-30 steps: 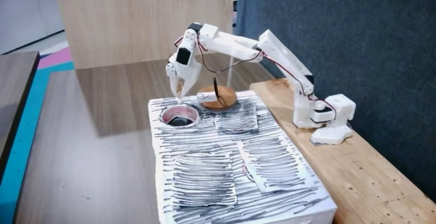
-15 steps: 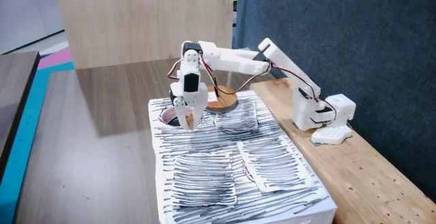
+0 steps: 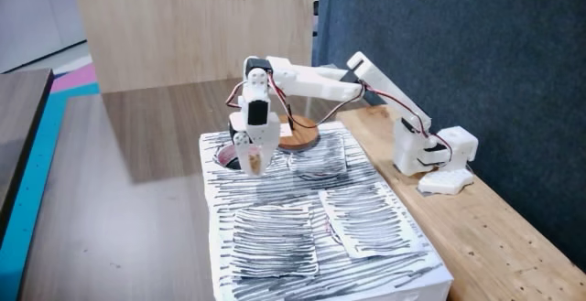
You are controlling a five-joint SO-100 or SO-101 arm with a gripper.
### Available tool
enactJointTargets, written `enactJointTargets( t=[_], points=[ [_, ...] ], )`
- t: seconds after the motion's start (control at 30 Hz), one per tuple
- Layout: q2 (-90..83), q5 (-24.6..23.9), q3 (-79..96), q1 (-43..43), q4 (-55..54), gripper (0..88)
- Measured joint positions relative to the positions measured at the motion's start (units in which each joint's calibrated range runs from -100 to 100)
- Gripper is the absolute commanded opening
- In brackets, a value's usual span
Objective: Pick the brown debris from the hole.
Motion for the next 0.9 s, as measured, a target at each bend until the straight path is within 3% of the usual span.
enactJointTargets(
  t=[0.17, 0.9],
  points=[
    [0.0, 0.0, 0.0, 0.0, 0.0, 24.1],
    [0.0, 0.0, 0.0, 0.0, 0.0, 24.4]
  ],
)
